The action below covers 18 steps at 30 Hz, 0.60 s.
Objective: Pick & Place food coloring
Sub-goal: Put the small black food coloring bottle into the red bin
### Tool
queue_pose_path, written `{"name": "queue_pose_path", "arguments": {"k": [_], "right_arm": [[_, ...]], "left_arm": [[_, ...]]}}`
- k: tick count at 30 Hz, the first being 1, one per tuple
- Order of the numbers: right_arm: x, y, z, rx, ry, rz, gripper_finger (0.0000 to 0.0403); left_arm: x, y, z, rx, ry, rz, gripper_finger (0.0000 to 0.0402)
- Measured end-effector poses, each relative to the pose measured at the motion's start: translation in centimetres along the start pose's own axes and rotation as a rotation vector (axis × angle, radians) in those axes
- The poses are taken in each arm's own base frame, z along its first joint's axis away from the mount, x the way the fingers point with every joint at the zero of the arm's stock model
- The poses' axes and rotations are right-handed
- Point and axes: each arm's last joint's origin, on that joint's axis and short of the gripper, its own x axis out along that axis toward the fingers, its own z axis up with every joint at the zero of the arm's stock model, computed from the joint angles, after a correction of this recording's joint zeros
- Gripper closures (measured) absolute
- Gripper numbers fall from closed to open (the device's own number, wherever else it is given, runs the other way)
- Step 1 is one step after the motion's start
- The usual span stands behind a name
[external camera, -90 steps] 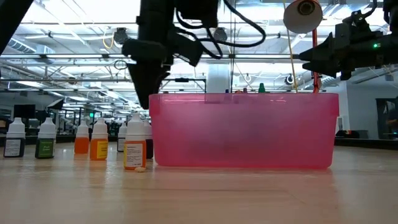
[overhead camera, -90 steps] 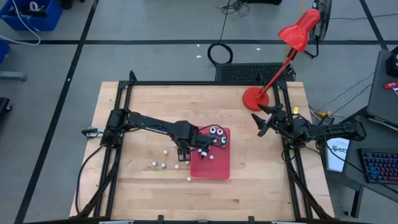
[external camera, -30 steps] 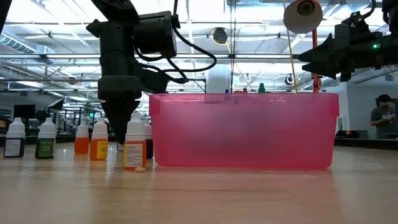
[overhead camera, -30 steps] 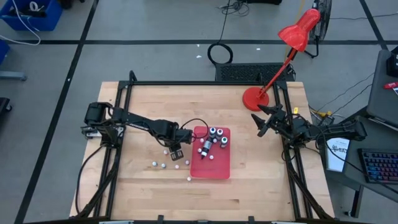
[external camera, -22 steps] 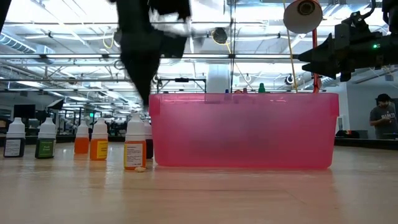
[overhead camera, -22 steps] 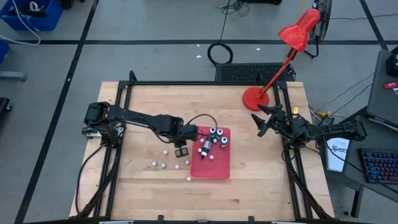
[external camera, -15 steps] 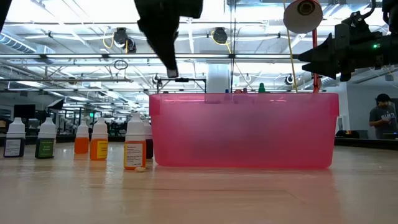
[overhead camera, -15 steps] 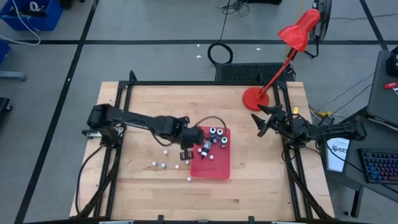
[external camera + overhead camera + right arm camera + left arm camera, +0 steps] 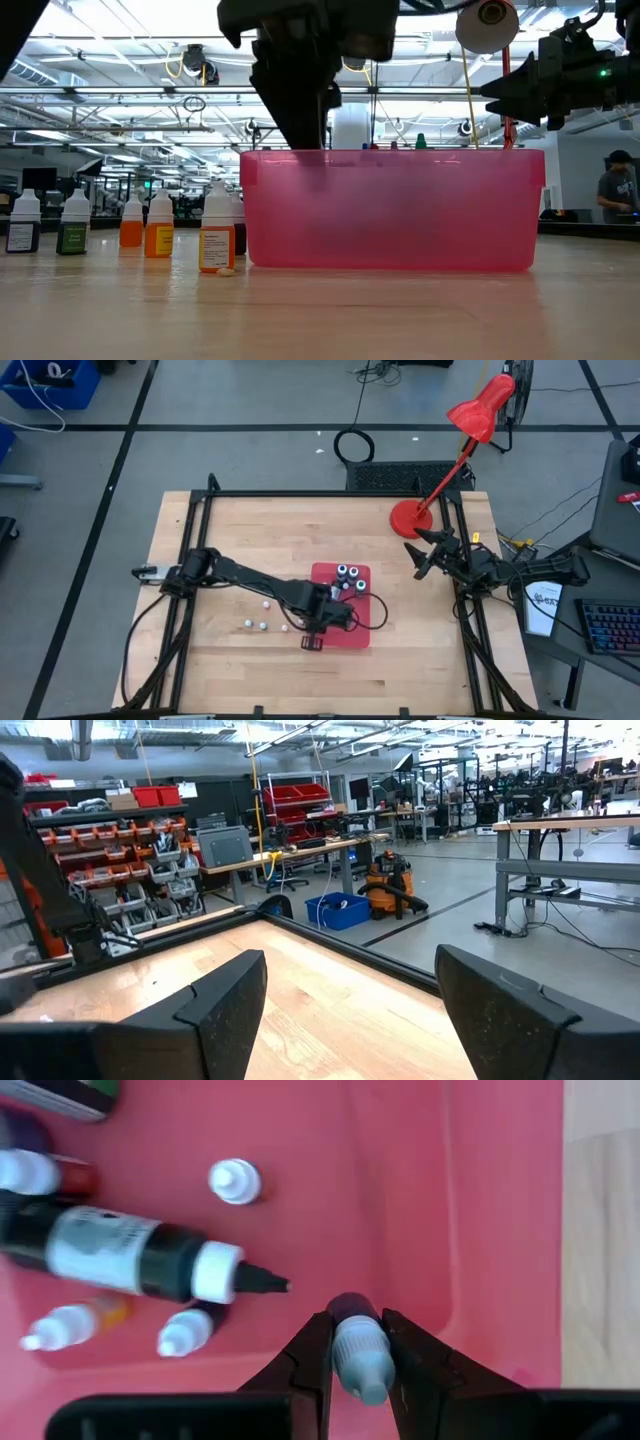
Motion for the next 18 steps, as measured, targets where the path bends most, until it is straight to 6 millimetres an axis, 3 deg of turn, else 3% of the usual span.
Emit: {"name": "queue_pose_path", "arguments": {"k": [10, 18], "right_arm": [[0.0, 0.0, 0.0, 0.003, -0.003, 0.000, 0.0124], [0.0, 0.0, 0.0, 0.003, -0.003, 0.000, 0.0124]], "left_arm": [[2.9, 1.9, -1.3, -0.105, 0.032, 0.002, 0.0332], [4.6, 2.1, -1.9, -0.124, 0.016, -0.018, 0.0332]]}}
